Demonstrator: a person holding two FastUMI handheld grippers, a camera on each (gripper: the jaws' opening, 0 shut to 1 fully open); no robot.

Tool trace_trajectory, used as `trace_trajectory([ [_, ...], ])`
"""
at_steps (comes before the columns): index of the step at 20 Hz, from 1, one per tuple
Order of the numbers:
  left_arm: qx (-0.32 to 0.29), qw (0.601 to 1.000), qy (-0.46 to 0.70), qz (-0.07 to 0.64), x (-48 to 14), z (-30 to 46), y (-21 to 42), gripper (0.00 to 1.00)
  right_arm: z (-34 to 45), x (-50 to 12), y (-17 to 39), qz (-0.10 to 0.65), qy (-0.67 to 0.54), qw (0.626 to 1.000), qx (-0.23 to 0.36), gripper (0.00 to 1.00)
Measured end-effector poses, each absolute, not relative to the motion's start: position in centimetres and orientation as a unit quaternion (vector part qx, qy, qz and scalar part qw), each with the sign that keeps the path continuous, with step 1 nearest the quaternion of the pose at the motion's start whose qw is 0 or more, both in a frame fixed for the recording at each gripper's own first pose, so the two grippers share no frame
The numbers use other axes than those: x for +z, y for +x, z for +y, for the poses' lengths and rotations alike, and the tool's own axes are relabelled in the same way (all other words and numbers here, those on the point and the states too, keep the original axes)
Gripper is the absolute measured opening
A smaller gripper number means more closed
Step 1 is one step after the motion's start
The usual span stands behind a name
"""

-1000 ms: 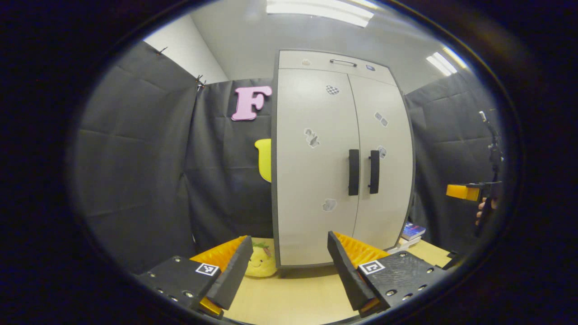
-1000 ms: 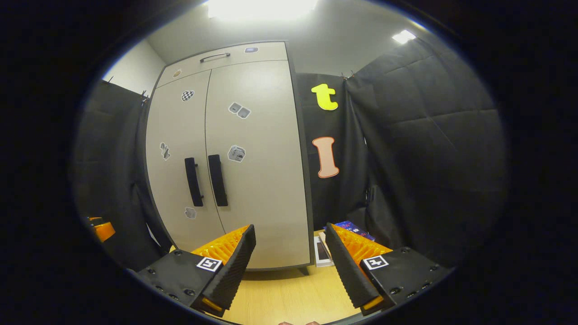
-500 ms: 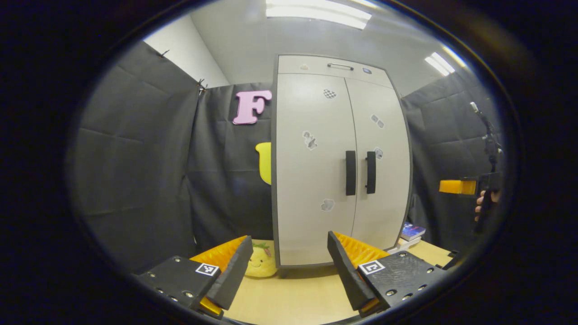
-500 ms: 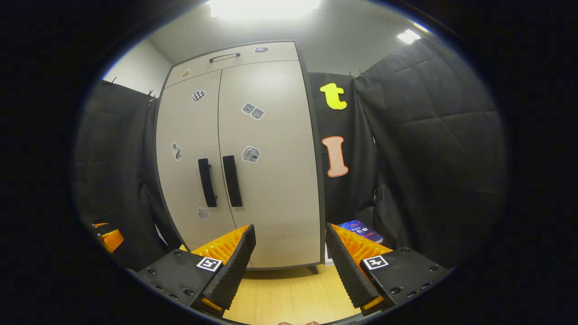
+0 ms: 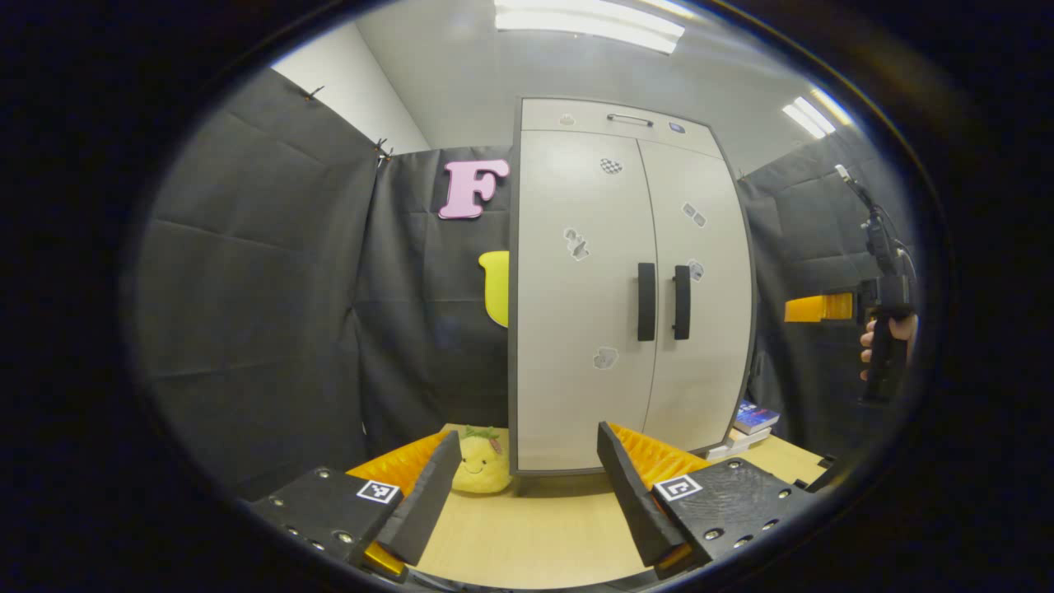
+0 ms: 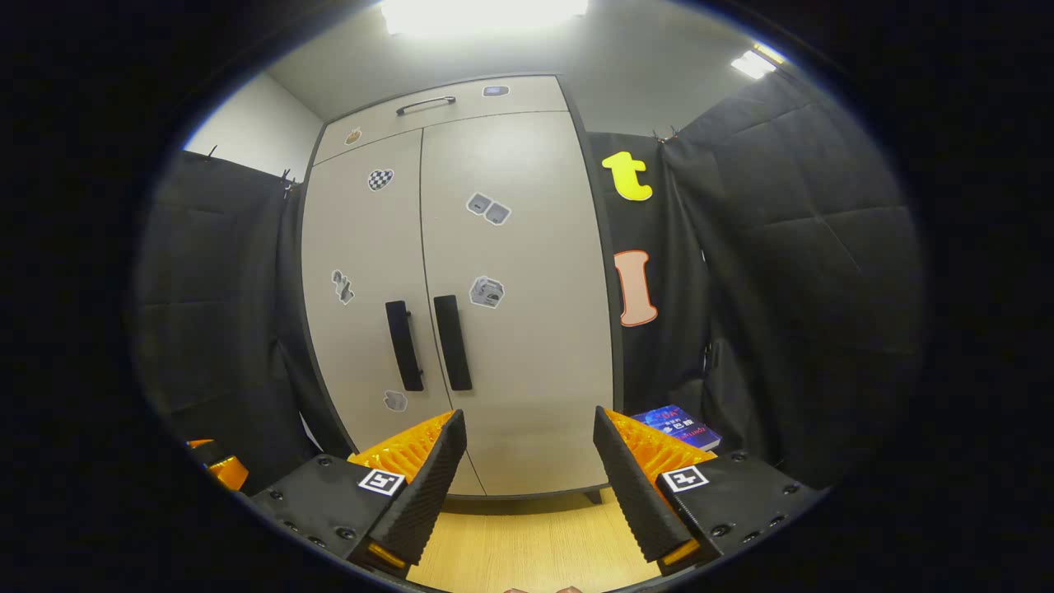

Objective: Open the right door of the double-door shoe cabinet with the right hand, and open the left door with the left hand.

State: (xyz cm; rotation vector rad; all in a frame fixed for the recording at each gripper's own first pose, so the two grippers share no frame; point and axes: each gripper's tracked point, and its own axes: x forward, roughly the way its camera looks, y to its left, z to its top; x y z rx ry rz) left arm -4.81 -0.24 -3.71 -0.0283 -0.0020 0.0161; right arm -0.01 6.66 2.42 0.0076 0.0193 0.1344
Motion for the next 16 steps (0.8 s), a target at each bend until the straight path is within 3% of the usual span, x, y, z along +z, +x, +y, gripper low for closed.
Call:
trace_trajectory([
  [16,0.044,0.999,-0.025,0.018,-5.3,2.3,-6.6,0.96,15.2,9.5,7.5,-0.054,-0.024,0.99,0.129,0.97],
])
